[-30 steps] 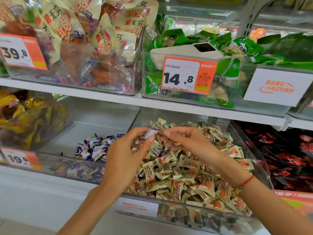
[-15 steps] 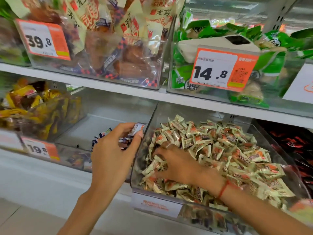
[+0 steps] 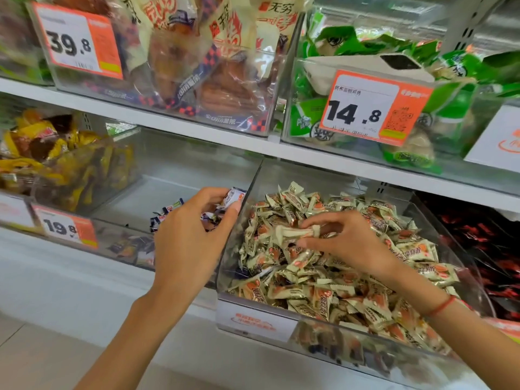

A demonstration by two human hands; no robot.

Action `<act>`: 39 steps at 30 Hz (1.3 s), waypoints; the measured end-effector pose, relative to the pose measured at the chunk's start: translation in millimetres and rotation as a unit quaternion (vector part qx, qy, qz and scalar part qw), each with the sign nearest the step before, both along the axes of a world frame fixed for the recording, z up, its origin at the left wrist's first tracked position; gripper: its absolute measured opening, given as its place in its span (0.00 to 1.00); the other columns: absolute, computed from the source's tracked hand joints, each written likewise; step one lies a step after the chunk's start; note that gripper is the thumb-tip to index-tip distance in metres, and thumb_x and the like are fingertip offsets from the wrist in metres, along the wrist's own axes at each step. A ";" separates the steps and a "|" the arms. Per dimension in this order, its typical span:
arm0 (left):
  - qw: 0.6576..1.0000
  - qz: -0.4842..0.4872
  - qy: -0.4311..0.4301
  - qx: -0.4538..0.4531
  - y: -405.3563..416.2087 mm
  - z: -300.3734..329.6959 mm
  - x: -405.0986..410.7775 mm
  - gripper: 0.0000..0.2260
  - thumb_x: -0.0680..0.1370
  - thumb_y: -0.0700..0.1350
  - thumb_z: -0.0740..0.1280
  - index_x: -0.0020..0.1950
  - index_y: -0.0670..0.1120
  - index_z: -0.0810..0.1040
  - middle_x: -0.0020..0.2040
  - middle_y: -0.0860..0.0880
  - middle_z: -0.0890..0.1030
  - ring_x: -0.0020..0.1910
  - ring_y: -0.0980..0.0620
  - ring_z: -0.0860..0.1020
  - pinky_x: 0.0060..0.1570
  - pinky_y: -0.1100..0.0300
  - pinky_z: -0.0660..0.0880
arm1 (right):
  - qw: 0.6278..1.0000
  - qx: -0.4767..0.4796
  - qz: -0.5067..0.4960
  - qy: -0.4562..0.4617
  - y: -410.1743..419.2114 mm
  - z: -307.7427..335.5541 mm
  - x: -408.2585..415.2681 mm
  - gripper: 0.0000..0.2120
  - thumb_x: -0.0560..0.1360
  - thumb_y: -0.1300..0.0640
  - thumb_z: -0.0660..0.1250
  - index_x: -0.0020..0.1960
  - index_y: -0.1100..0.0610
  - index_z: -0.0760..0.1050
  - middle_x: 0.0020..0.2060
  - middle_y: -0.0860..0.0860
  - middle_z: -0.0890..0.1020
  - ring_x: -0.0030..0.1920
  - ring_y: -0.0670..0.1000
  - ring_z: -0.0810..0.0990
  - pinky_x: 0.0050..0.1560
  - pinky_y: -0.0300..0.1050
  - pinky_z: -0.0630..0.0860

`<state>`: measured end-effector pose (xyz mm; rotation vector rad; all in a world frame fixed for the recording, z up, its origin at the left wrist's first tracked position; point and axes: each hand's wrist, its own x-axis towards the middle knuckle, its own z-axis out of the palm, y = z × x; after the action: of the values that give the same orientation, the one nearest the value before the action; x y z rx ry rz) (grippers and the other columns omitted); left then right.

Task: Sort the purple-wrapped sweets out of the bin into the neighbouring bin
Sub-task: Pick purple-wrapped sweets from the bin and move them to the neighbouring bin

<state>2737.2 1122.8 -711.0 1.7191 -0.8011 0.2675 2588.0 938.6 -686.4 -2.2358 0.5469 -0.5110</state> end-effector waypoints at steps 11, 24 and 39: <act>0.999 0.002 0.011 0.053 -3.2 -3.7 2.1 0.12 0.76 0.53 0.68 0.57 0.51 0.78 0.51 0.56 0.81 0.50 0.55 0.80 0.51 0.53 0.78 | 0.935 -0.338 0.007 0.110 -4.2 1.8 -2.3 0.12 0.75 0.51 0.69 0.58 0.46 0.78 0.58 0.41 0.77 0.56 0.40 0.74 0.64 0.39 0.69; 0.995 -0.055 0.068 0.049 6.0 -13.8 19.5 0.12 0.78 0.53 0.64 0.59 0.51 0.78 0.51 0.58 0.81 0.49 0.61 0.78 0.50 0.55 0.76 | 0.993 -0.051 0.061 0.090 15.1 -18.0 29.0 0.09 0.75 0.55 0.69 0.54 0.55 0.82 0.43 0.50 0.85 0.42 0.48 0.82 0.47 0.45 0.79; 0.985 -0.107 0.115 -0.072 -7.5 -3.0 -3.1 0.15 0.77 0.57 0.60 0.58 0.51 0.77 0.41 0.56 0.81 0.43 0.55 0.80 0.47 0.51 0.78 | 0.966 0.198 0.043 -0.159 74.7 8.0 61.0 0.07 0.72 0.61 0.72 0.49 0.58 0.83 0.41 0.52 0.86 0.39 0.43 0.82 0.38 0.32 0.76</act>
<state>2734.1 1115.3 -714.0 1.4823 -0.7687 -0.0207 2648.9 1013.3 -678.3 -1.7458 0.3456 -0.6385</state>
